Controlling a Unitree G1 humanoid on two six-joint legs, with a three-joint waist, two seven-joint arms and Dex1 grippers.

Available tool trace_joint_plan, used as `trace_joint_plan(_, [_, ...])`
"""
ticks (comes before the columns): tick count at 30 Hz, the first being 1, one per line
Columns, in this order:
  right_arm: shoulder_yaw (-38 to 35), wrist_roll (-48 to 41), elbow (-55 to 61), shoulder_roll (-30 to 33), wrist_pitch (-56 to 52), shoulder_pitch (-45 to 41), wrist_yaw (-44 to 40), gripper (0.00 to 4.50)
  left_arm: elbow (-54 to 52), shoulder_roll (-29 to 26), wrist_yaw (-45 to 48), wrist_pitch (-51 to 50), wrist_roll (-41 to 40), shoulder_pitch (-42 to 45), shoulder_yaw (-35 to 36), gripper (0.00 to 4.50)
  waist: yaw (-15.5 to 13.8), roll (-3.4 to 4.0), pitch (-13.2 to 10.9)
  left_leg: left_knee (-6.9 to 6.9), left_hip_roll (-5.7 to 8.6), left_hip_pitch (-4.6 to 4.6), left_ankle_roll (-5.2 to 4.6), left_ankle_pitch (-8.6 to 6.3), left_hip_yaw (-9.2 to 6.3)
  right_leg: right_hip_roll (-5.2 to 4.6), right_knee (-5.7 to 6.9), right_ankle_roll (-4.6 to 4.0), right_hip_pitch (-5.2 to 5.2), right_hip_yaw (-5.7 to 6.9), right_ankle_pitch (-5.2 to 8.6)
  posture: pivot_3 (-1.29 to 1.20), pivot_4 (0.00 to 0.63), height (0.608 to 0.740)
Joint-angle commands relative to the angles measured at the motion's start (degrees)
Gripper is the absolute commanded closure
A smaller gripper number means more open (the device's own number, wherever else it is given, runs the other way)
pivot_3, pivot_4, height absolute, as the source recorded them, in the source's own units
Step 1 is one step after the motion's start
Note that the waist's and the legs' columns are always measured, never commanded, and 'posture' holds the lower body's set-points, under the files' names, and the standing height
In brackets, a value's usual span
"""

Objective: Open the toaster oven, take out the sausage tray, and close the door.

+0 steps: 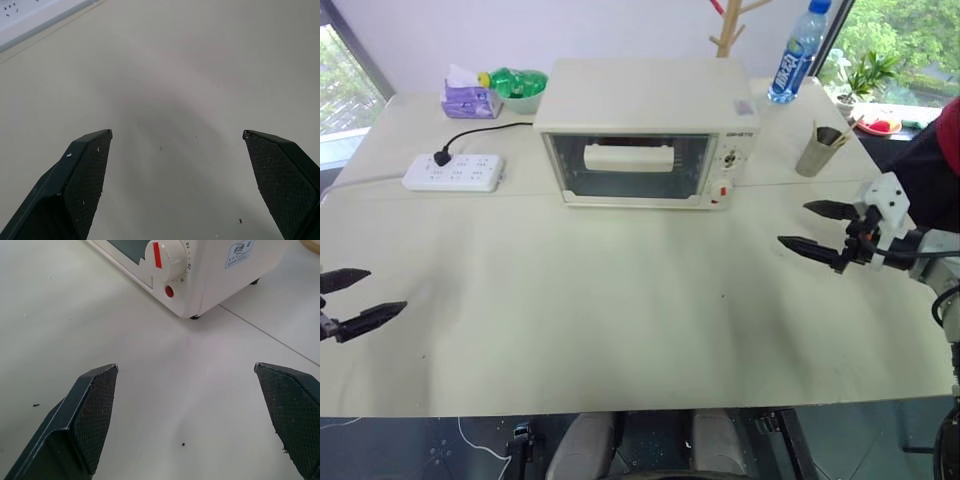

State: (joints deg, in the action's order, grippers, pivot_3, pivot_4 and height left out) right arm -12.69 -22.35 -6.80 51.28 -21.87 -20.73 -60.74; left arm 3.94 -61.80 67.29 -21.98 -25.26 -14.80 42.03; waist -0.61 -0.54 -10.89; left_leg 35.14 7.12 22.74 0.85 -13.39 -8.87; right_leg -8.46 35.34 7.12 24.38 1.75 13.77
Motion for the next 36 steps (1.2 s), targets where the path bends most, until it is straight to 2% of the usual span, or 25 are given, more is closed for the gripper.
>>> trace_joint_plan(1, [-2.1, -1.0, 2.9, 1.4, -0.3, 0.2, 0.1, 0.0, 0.2, -0.3, 0.6, 1.6, 0.2, 0.9, 0.6, 0.1, 0.1, 0.0, 0.0, 0.0, 0.0, 0.0, 0.0, 0.0, 0.01, 0.0, 0.0, 0.0, 0.0, -0.01, 0.0, 0.0, 0.15, 0.739])
trace_joint_plan(17, [-3.4, -1.8, 5.6, 1.0, -2.3, 2.2, 1.5, 0.0, 3.5, 0.0, -0.6, 0.1, -1.1, 6.3, 0.6, 0.1, 0.1, -0.01, 0.0, 0.08, 0.0, -0.03, 0.0, 0.01, 0.08, 0.02, 0.11, 0.0, 0.01, -0.06, -0.02, 0.0, 0.15, 0.739])
trace_joint_plan(25, [-2.8, -3.4, 5.6, 1.4, -4.6, -0.6, 0.9, 0.0, -1.6, 0.2, -0.3, -4.0, -5.3, 10.6, -0.9, 0.1, 0.1, -0.02, 0.0, 0.11, -0.01, -0.09, 0.0, 0.01, 0.15, 0.03, 0.19, -0.01, 0.0, -0.13, -0.04, 0.0, 0.15, 0.739])
trace_joint_plan(30, [-1.6, -8.6, 12.2, -0.1, -13.3, -5.2, 2.4, 0.0, -7.1, -0.3, -0.1, -8.3, -9.2, 18.4, -7.7, 0.1, 0.1, -0.01, 0.0, 0.15, -0.02, -0.12, 0.02, 0.03, 0.17, 0.03, 0.23, 0.0, -0.03, -0.18, -0.08, 0.0, 0.15, 0.739])
trace_joint_plan(36, [5.3, -11.4, 18.0, -7.3, -19.5, -11.8, 6.6, 0.0, -8.3, 1.2, 2.2, -12.4, -12.0, 36.5, -22.8, 0.1, 0.3, -0.11, 0.1, 0.19, -0.14, -0.16, 0.06, 0.06, 0.16, 0.26, 0.24, -0.04, -0.05, -0.22, -0.17, 0.0, 0.15, 0.739])
